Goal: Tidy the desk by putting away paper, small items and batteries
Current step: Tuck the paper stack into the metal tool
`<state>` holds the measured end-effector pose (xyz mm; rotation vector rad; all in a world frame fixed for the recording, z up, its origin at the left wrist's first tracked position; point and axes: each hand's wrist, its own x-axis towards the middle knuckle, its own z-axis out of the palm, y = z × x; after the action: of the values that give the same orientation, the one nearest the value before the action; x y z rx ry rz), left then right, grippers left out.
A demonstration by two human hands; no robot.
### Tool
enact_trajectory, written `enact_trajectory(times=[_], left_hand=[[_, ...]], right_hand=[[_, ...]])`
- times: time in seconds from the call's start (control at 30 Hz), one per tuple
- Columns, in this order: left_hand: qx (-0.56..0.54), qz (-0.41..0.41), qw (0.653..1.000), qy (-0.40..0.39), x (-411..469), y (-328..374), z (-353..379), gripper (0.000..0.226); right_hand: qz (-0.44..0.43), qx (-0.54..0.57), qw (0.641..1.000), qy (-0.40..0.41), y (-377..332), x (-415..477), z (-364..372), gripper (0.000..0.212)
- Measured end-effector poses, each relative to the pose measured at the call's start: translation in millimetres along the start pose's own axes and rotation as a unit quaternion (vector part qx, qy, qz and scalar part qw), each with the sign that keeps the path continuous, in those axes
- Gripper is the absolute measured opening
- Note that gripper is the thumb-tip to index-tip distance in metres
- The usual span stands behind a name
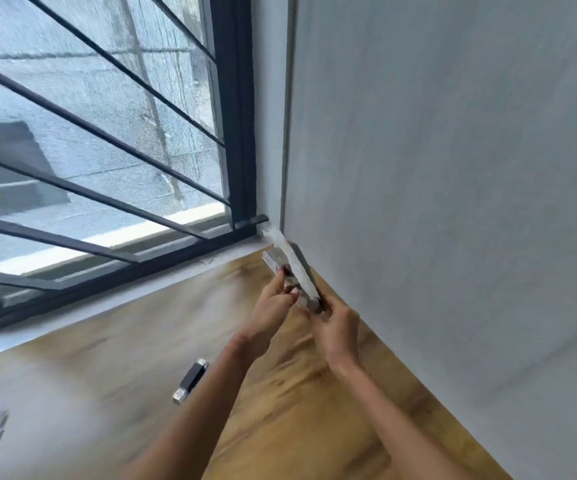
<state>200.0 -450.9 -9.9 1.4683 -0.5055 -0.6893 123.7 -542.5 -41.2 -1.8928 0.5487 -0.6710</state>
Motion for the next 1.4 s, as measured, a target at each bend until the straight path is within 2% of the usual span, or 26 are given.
enact_trajectory(times=[0.2,0.5,0.6,0.73,1.17,1.4], left_hand=[[-0.009,-0.015,0.999,0.034,63,-18,-3,0.056],[-0.072,-0.041,0.994,0.069,106,-42,2,0.062],[-0.091,-0.046,0.993,0.064,110,-49,1,0.067],[-0.091,-0.038,0.993,0.064,116,-53,0,0.063],[-0.052,-0.046,0.996,0.064,111,-49,13,0.065],[-0.021,-0.053,0.995,0.087,79,-33,19,0.067]], right_hand=[[0.032,-0.01,0.999,-0.003,40,59,17,0.035],[0.044,0.01,0.999,0.014,70,92,26,0.032],[0.049,0.018,0.999,0.011,76,96,30,0.032],[0.043,0.015,0.999,0.021,78,98,32,0.036],[0.019,-0.063,0.997,0.029,81,94,32,0.045],[-0.014,-0.064,0.995,0.077,62,75,18,0.052]])
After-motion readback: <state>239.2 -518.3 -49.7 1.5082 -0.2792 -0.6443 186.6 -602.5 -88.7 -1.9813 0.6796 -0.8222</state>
